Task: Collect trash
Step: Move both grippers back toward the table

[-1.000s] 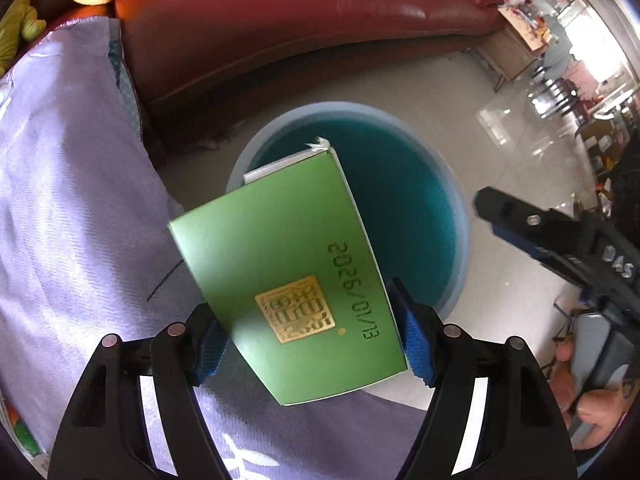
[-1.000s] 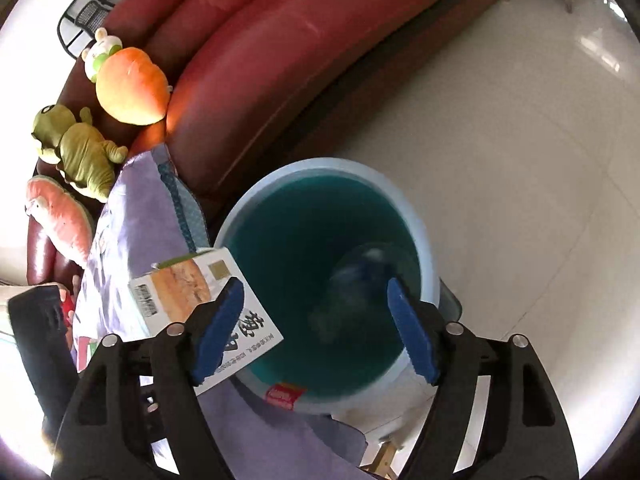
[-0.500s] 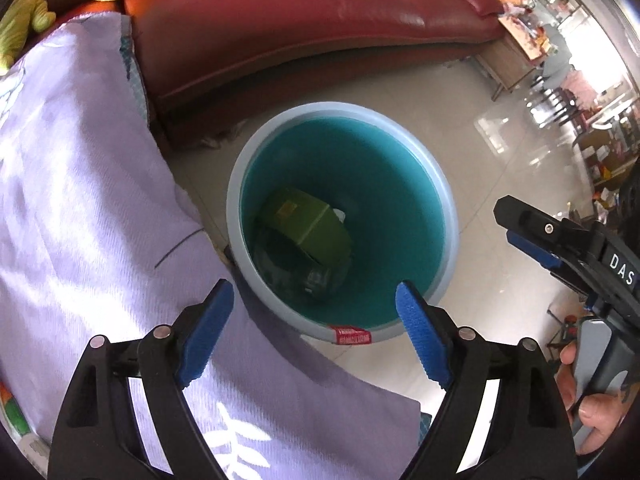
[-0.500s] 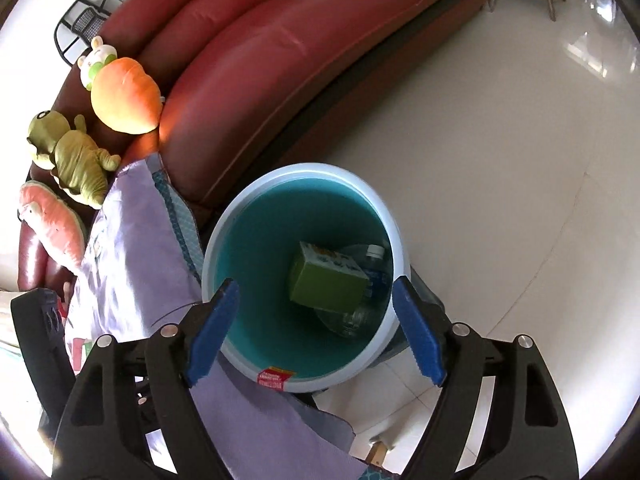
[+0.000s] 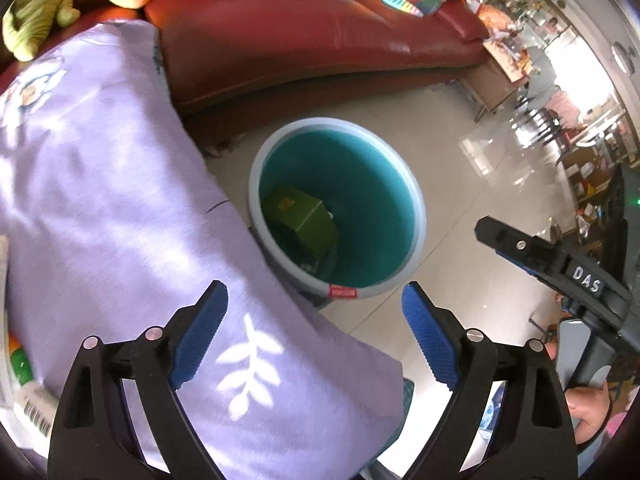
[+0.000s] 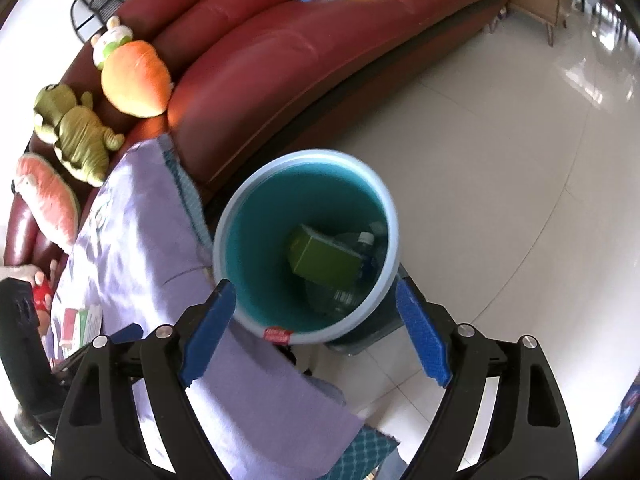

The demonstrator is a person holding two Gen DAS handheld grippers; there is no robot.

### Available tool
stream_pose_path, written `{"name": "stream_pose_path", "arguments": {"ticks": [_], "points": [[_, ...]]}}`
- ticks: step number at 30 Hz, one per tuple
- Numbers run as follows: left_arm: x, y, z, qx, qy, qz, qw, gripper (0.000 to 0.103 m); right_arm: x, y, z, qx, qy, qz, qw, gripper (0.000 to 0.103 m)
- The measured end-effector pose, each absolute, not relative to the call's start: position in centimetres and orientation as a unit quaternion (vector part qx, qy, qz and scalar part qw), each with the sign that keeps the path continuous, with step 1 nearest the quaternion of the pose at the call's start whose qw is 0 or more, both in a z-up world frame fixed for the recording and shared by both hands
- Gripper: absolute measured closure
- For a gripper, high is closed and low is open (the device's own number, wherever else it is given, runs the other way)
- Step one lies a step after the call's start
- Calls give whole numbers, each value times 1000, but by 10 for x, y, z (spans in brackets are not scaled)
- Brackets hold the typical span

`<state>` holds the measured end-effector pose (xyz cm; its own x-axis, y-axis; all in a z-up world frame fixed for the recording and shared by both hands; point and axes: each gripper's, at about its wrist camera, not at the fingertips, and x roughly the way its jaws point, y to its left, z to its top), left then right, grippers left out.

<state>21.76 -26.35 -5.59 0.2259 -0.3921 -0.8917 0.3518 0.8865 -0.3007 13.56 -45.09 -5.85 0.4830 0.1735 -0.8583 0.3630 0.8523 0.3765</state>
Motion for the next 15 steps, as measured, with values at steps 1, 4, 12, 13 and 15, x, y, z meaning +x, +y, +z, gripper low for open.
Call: {"name": "stream_pose_path", "arguments": {"ticks": [1,4,12,13,15], "points": [[213,-257,-51,-20,571,-237,786,14,134,-445,-56,264,505,-54,820,24],[201,-230,-38,-25,557,-233,797,13,130,-422,-45,254,504,-40,825,24],[170,-141,-8,-35,522,-198,829,11,126,-354,-19,222,506,-2,834,21],[167,-128,-5,-37,517,-192,833,11,127,-343,-16,216,508,4,834,21],[160,-105,-1,-41,510,-181,840,10,130,-319,-10,201,512,16,835,21]]}}
